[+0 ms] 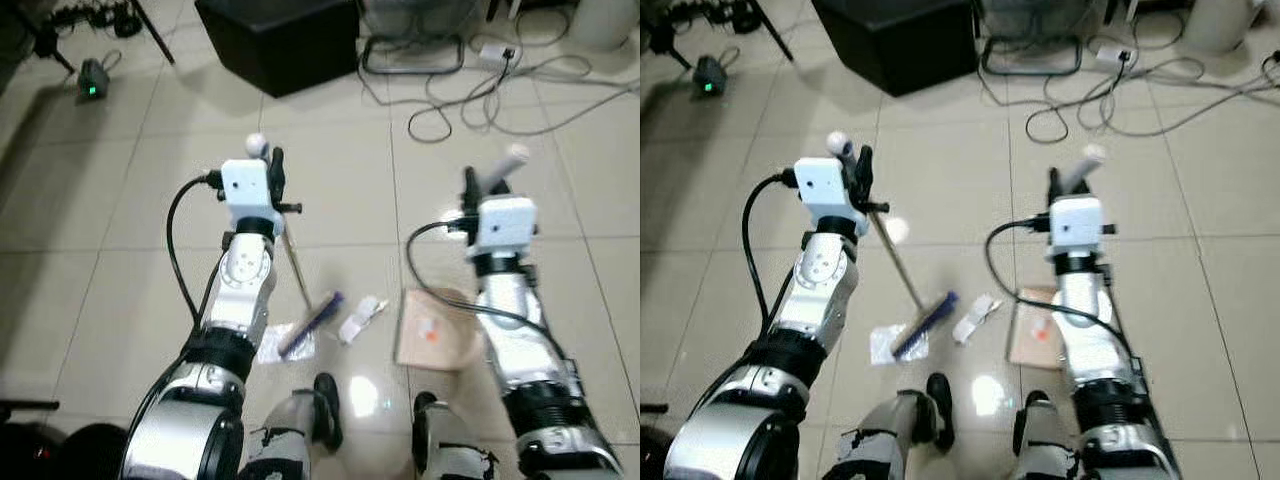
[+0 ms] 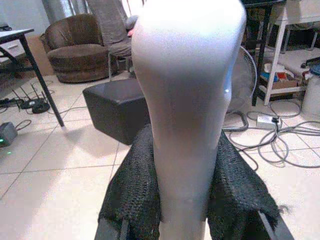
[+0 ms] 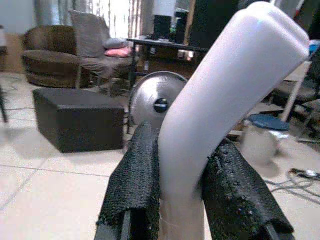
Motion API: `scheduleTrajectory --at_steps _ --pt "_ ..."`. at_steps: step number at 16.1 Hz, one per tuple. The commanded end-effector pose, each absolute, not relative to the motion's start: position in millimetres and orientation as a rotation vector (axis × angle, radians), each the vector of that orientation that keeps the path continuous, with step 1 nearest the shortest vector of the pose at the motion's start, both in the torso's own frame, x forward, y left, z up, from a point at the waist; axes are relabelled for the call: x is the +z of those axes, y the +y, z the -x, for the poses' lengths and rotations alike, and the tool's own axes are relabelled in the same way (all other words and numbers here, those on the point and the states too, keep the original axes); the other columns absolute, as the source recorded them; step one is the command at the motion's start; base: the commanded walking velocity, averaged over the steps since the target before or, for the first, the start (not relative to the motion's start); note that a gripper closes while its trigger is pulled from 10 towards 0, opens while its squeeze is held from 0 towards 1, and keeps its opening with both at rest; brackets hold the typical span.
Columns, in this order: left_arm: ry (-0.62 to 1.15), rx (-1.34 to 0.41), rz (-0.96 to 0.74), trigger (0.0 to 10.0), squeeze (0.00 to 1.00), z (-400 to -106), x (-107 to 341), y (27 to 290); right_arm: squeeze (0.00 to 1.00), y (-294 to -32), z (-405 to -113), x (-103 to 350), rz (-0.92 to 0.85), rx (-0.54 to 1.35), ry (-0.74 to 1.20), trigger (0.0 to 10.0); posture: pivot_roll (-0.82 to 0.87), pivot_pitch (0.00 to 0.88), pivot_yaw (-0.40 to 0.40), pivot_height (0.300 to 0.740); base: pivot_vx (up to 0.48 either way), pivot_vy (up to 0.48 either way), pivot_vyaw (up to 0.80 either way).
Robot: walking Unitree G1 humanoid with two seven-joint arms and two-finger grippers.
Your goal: Sweep floor
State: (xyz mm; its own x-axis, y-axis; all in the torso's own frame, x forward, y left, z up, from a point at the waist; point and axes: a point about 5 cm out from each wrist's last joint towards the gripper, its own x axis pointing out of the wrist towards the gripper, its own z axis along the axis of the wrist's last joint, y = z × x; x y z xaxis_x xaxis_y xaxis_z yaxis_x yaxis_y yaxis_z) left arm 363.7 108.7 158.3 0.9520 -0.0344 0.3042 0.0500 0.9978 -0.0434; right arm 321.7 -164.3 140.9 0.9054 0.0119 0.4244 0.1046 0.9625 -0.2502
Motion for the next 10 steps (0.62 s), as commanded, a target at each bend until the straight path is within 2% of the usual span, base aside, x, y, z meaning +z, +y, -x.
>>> scheduleTrajectory --at_steps 1,4,10 --pt "-0.322 0.002 0.050 10.0 0.00 -364 158 118 0.00 -149 -319 135 0.290 0.007 -0.447 10.0 0.14 0.356 0.197 0.740 0.000 0.000 0.00" --pt "-0.297 0.018 0.045 10.0 0.00 -367 154 119 0.00 -136 -316 119 0.339 0.064 -0.403 10.0 0.15 0.368 0.196 0.740 0.000 0.000 0.00" --pt "-0.194 0.025 0.127 10.0 0.00 -370 139 103 0.00 -113 -313 121 0.216 0.085 -0.415 10.0 0.07 0.347 0.184 0.740 0.000 0.000 0.00"
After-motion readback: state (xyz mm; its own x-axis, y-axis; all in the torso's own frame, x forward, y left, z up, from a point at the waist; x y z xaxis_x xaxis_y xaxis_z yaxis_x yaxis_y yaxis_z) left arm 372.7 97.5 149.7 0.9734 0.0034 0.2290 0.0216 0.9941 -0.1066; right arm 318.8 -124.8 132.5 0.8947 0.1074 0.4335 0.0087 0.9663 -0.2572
